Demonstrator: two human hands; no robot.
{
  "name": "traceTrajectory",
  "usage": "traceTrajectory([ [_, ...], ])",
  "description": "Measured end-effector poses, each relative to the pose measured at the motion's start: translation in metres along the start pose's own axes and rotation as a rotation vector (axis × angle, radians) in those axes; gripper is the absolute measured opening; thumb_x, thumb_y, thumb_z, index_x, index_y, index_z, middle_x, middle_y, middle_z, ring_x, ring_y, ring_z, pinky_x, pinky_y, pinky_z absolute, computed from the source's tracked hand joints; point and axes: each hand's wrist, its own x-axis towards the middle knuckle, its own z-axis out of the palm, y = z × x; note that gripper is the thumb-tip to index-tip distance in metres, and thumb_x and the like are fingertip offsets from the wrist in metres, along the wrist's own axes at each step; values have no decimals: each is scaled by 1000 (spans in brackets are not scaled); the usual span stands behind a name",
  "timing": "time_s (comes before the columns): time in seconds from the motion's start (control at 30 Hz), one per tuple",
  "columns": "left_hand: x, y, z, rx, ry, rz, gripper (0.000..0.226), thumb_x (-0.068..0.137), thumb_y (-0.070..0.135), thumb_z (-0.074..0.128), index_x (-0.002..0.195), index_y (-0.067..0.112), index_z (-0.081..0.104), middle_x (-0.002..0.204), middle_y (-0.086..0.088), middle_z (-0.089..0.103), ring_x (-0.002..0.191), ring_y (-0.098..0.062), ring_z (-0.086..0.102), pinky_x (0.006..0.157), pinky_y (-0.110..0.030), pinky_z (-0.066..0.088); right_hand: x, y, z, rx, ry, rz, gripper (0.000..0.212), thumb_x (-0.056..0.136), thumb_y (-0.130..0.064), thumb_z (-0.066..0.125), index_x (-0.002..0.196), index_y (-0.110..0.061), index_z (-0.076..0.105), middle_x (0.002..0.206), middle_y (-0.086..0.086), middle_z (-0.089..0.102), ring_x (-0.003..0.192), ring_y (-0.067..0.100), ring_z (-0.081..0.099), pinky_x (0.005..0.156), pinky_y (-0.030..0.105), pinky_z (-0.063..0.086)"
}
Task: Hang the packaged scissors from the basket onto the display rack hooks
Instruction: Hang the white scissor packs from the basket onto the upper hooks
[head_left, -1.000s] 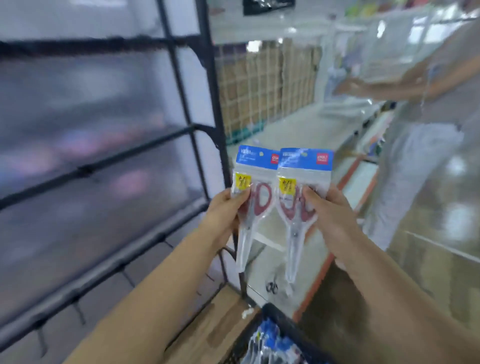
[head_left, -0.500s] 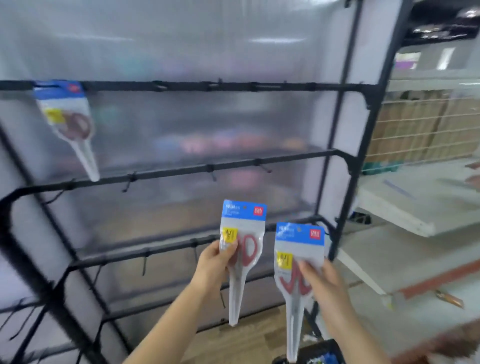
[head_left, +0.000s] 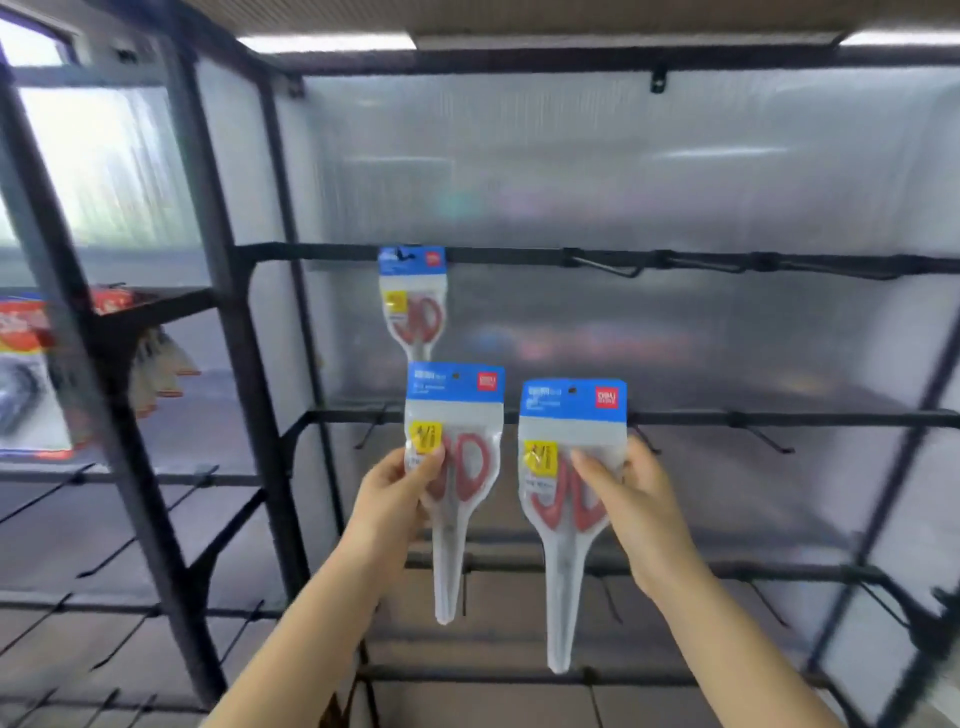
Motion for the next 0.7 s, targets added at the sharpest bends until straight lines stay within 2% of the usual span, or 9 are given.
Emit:
traceTrajectory([
  [0.13,25,33,-40,-33,37,83,15,86,23,60,92,10,65,78,-1,72,70,-14,67,63,-27,52,32,-20,59,23,-69,-97,14,89,-17,62,99,-26,59,89,-13,68,78,-7,64,59,9,48],
  [0.2,33,43,-59,-29,47,92,23,83,27,61,96,9,65,83,-4,72,76,-16,68,69,-30,51,43,-24,83,32,-89,-141,15,89,-15,61,98,-26,58,90,-13,67,77,-10,63,58,7,46],
  [0.3,43,50,-83,-13,49,86,25,89,25,58,105,7,64,91,-7,72,84,-20,68,72,-32,52,59,-26,114,42,-87,-177,18,89,-15,61,100,-27,55,94,-14,65,79,-13,61,59,5,46],
  [0.5,63,57,-106,-48,65,104,15,93,19,53,98,10,64,76,1,72,70,-10,68,67,-26,50,88,-31,153,84,-16,-231,16,92,-14,58,107,-15,57,93,-13,63,74,-16,59,58,3,44],
  [0.63,77,63,-109,-72,66,108,17,92,20,54,99,9,65,80,-2,72,73,-13,68,69,-27,53,107,-37,167,75,12,-272,3,93,-20,56,92,-22,58,87,-14,64,72,-14,61,59,5,46],
  [0.7,84,65,-109,-79,67,120,16,92,20,53,97,10,64,78,-1,71,72,-12,68,67,-26,53,117,-39,172,58,41,-296,7,92,-25,57,85,-26,57,84,-15,65,72,-11,62,60,8,48],
])
